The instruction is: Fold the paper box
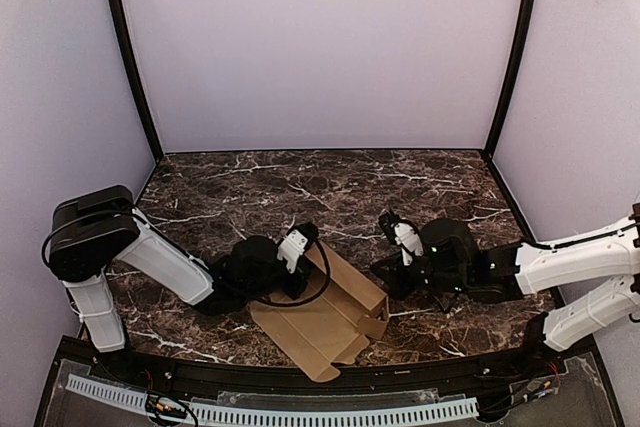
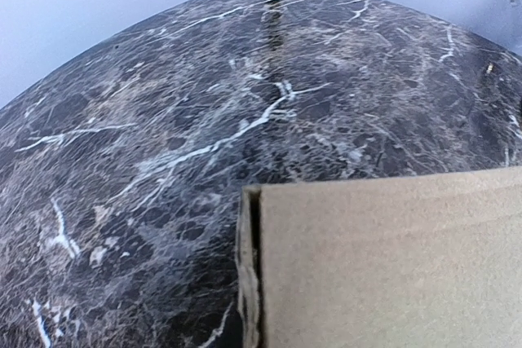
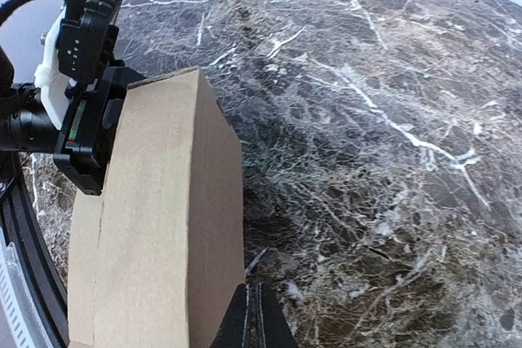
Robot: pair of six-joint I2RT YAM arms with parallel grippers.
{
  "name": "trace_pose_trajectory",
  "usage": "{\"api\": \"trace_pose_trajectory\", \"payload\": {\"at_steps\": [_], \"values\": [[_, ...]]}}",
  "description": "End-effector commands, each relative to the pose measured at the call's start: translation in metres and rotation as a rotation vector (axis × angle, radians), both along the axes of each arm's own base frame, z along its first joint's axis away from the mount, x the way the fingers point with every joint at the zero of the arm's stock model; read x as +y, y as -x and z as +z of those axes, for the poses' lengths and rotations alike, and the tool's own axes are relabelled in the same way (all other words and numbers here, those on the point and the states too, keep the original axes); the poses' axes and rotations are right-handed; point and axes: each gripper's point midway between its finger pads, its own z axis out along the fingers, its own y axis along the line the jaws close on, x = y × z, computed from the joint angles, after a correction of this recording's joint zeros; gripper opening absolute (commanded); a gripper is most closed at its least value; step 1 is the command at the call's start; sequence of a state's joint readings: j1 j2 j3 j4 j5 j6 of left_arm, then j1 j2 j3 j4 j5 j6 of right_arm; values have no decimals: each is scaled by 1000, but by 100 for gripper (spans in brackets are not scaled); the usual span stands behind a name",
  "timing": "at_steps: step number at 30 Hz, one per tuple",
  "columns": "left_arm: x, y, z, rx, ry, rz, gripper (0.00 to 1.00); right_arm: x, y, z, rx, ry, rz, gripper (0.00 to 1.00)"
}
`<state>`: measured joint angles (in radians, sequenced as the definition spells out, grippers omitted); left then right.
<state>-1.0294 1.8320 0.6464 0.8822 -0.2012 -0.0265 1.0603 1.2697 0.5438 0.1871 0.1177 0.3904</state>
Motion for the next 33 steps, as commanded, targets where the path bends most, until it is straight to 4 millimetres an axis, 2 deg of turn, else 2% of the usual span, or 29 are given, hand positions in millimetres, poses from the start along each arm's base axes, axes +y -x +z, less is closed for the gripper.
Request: {"api": "trace_pose_trajectory", "payload": {"at_steps": [1,8,11,17,22,27,33], "values": [[25,-16,1,29,-27,171,0,-26,-10,9,-39,49,-114,4],[48,-23,-13,136,-52,351,0,-38,-5,21,-30,9,-140,30],[57,-27,-15,180,-30,443,0,-41,-2,17,-7,0,-150,42],[70,-27,-22,243,17,557,0,-43,0,-2,13,40,-143,57],[73,-23,-25,261,42,581,0,-35,2,-9,-7,45,-82,69],[71,-20,-24,261,44,573,0,-30,-6,-15,-26,53,-52,71],[72,-19,-22,254,39,576,0,-19,-11,-11,-62,28,14,64]]}}
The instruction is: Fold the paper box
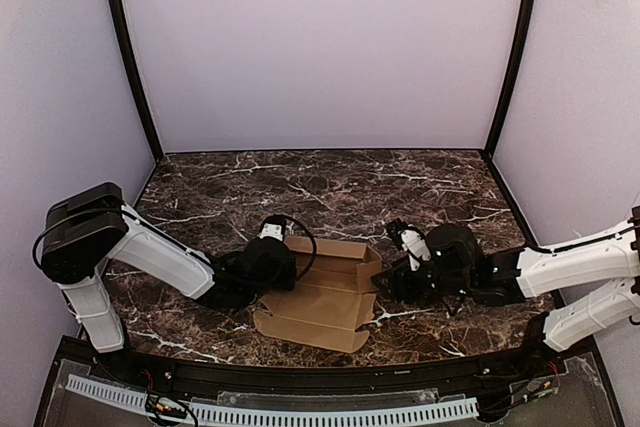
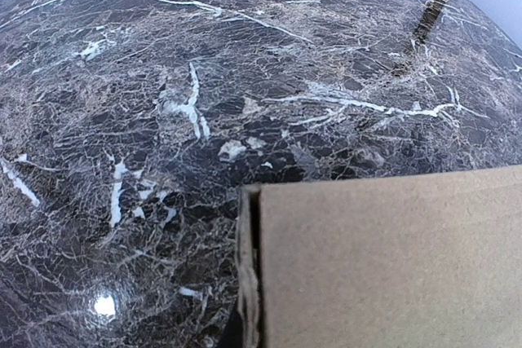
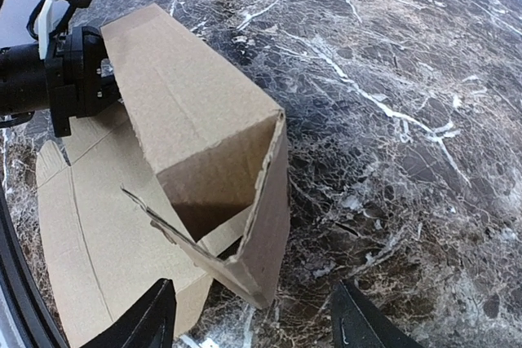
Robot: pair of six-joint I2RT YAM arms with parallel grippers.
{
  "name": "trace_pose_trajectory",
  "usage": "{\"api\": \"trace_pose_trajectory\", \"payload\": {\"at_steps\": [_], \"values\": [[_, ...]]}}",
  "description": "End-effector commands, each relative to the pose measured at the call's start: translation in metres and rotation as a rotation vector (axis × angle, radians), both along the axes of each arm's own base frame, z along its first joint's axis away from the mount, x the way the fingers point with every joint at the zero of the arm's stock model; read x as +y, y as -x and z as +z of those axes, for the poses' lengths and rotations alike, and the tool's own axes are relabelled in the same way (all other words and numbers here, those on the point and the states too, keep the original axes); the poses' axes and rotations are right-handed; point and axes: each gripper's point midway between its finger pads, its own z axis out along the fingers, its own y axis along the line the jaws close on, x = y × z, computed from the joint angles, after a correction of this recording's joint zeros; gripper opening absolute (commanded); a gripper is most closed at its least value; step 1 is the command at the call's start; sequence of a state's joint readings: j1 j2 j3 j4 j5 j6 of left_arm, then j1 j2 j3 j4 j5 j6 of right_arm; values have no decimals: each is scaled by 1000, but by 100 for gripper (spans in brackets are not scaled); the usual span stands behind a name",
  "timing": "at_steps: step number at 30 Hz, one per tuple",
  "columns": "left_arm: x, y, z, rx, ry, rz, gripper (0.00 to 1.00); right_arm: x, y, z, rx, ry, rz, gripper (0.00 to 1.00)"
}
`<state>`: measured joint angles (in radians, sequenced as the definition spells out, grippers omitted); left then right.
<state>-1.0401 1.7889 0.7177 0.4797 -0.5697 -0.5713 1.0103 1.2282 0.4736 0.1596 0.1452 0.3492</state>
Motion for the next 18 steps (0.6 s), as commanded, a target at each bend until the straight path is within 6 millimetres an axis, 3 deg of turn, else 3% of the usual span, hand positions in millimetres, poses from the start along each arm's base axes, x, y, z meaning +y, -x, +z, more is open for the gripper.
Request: {"api": "trace_pose_trajectory", "payload": {"at_steps": [1,8,18], "values": [[9,6,2,12,-21,17,0,15,-4,11,-57,-52,77,63],[9,6,2,16,-22,23,0,37,-5,1,-37,-56,140,56],[8,5,2,19,-29,28,0,63,-14,-4,-63,-39,78,47]]}}
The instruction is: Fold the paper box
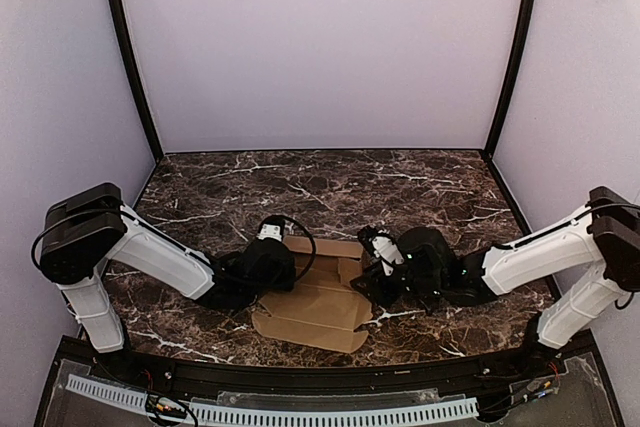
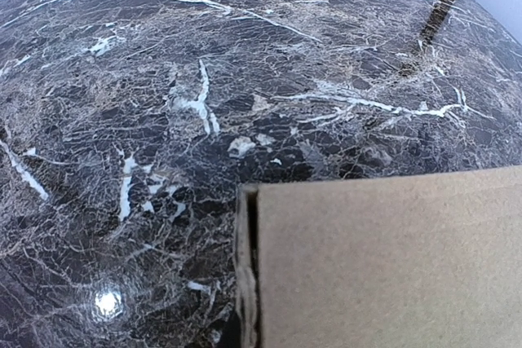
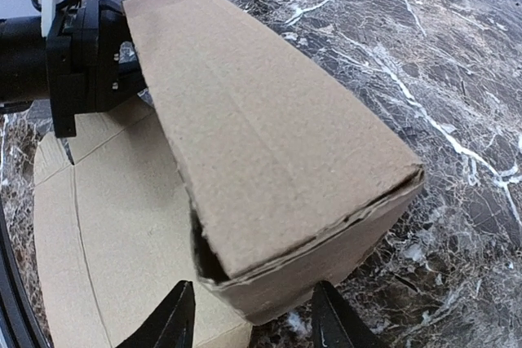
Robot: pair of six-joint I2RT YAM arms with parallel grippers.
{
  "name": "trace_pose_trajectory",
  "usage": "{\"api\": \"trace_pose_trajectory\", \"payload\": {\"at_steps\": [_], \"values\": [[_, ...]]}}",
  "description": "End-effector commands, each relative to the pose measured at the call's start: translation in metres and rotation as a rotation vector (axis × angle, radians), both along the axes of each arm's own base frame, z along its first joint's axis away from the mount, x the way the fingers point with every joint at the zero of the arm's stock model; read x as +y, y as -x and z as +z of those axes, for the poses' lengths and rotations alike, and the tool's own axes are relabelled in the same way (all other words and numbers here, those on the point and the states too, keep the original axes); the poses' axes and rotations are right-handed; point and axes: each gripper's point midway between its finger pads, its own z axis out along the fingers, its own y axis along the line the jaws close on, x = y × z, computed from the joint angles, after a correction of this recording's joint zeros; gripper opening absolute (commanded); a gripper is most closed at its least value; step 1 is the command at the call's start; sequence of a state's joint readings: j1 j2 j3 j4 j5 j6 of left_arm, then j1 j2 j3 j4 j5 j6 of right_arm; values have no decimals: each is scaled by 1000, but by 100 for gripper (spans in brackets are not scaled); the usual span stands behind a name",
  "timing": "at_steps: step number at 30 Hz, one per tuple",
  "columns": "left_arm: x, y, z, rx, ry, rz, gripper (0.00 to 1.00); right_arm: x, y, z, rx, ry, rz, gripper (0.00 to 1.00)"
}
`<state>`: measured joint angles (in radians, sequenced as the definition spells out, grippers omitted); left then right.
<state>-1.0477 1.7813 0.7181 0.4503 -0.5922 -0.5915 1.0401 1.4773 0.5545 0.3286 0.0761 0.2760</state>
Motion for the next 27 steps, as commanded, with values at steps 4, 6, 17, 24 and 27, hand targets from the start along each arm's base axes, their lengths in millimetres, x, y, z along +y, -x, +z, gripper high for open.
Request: {"api": "trace_pose_trajectory", "payload": {"at_steps": [4,6,17,24,27], "values": [[2,4,3,15,-20,3,0,19,-20,10,-40,-40,-120,42],[1,4,3,15,-21,2,0,17,-28,9,-45,-30,-178,42],[-1,6,3,16,-33,1,0,20,-50,15,-93,-70,-348,45],[-2,7,4,17,-34,-1,10,25,-51,13,-100,-80,-368,42],[-2,8,5,12,-34,-6,18,25,-50,11,-98,-78,-376,42]]}}
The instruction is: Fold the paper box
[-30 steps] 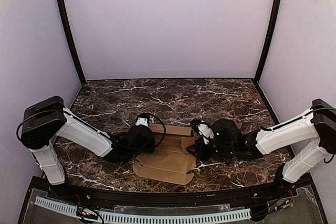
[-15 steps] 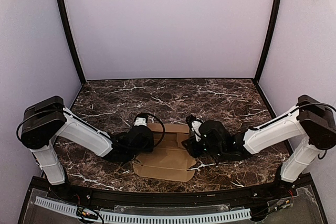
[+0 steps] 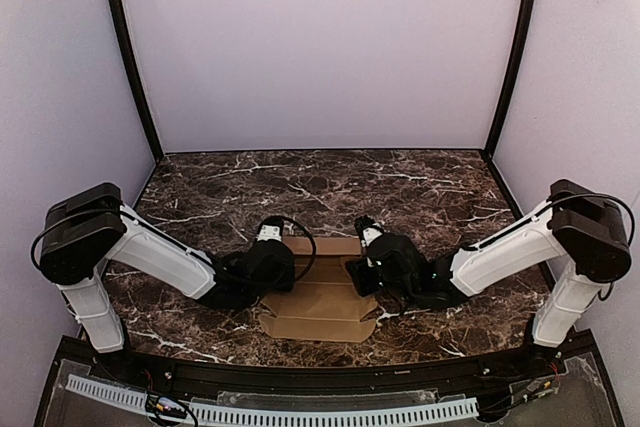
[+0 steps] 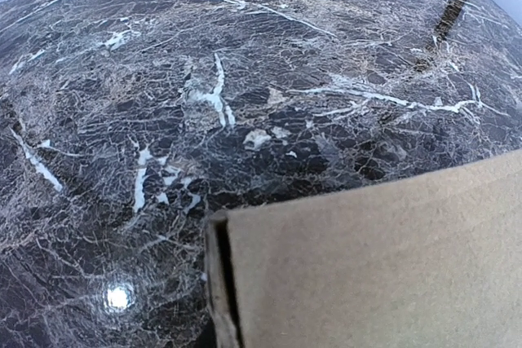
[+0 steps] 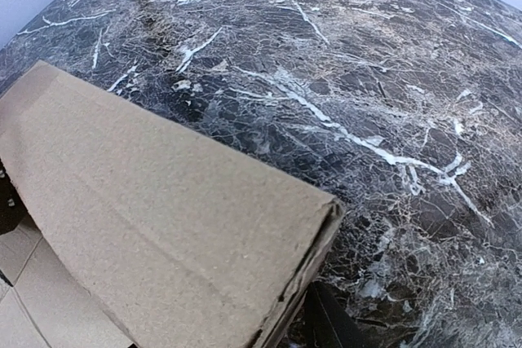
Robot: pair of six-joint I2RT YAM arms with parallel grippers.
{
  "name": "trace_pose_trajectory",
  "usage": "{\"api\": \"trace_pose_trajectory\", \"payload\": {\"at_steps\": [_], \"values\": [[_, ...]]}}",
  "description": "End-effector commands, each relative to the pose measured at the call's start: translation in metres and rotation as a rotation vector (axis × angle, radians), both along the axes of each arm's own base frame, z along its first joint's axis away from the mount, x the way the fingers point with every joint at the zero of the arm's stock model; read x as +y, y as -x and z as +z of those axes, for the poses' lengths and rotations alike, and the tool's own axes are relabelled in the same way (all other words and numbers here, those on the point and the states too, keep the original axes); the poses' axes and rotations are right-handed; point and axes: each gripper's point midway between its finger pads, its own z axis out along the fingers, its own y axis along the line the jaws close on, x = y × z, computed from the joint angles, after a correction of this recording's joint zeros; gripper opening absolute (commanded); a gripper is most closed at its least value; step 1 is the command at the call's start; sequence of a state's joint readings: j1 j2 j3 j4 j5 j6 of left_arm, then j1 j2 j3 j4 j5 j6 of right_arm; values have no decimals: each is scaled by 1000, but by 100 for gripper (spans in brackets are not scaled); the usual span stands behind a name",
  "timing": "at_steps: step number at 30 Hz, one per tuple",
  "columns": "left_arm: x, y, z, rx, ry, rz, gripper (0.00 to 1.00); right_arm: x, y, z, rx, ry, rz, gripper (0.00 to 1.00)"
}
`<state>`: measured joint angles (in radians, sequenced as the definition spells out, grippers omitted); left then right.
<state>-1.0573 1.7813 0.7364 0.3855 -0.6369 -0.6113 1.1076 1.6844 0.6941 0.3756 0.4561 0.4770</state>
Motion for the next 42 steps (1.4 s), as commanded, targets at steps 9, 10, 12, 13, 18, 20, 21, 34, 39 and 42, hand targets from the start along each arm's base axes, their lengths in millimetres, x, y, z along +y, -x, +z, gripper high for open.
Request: {"api": "trace_pose_trajectory", "payload": {"at_steps": [9,10,12,13,18,20,21,34,39,42], "values": [[-9,11,9,9,8,-52,32,10,-8,12,-52,-65,-58,41],[-9,12,9,9,7,-55,32,9,-9,12,-55,-64,-62,41],[-9,15,11,11,8,-59,33,10,-9,12,-61,-68,-67,40],[-6,16,10,16,4,-59,34,10,-10,12,-65,-69,-72,39],[-2,23,18,24,16,-77,38,10,-14,8,-79,-63,-86,33],[-1,27,21,29,20,-91,39,13,-15,7,-84,-65,-82,29],[-1,29,21,35,24,-103,40,14,-16,7,-86,-65,-81,26],[-14,48,21,95,85,-221,46,28,-22,8,-107,-68,-66,9],[-26,49,21,103,110,-263,53,26,-22,8,-103,-57,-72,2],[-27,50,23,102,114,-275,60,26,-21,7,-99,-51,-75,0]]}}
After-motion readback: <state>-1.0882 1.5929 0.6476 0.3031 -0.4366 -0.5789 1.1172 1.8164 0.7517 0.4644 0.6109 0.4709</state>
